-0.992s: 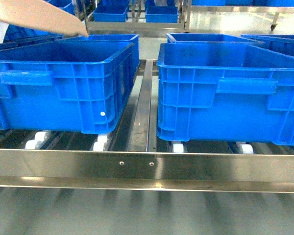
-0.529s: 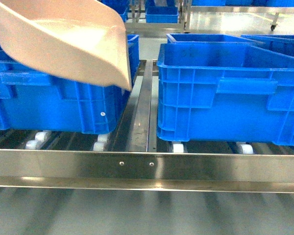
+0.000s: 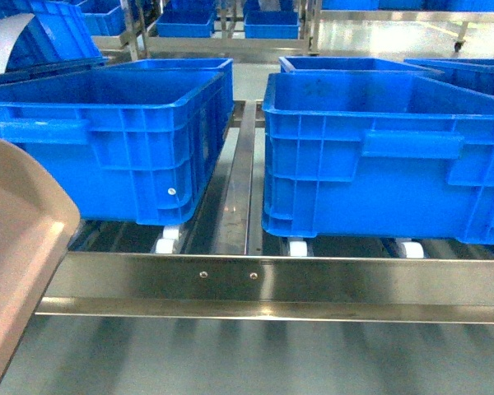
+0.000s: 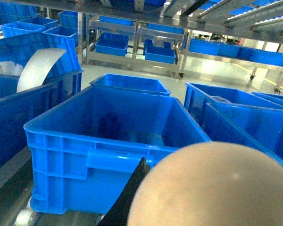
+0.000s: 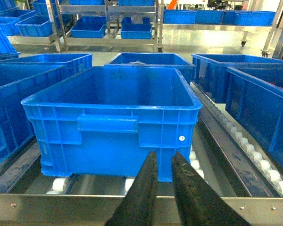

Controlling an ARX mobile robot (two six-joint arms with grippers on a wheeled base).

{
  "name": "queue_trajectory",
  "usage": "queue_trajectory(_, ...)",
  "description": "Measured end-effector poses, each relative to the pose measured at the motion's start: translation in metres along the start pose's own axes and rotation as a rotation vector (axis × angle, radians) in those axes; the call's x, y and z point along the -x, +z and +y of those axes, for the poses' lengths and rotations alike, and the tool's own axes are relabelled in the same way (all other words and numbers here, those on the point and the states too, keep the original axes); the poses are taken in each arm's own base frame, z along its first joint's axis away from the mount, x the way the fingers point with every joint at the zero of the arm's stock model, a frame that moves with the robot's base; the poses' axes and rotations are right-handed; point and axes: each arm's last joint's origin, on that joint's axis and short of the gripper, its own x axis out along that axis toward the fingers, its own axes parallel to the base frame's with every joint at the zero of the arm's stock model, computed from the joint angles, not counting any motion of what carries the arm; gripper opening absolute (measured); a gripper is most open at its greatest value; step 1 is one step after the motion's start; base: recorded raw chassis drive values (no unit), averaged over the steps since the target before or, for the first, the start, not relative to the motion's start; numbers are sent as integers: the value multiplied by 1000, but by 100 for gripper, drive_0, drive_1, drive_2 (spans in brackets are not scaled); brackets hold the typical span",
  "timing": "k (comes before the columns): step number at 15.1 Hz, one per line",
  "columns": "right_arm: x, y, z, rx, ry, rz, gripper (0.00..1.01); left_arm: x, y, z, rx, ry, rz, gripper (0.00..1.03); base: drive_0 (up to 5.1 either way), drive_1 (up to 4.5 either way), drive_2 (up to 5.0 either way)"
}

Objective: Place part in tray to right shelf

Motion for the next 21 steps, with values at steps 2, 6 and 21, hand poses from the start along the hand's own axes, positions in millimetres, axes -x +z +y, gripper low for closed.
queue_trajectory(2, 9, -11, -6, -3, -6, 9, 2, 20, -8, 0, -21, 0, -7, 12, 0, 0, 0)
queue_trajectory(6, 15, -15, -9, -4, -3, 6, 2, 31, -13, 1, -33, 0, -6, 12, 0, 0, 0)
queue_trajectory(21, 46, -32, -20, -8, 0, -12, 2, 93, -42, 3, -71, 27, 60, 12, 0, 0, 0)
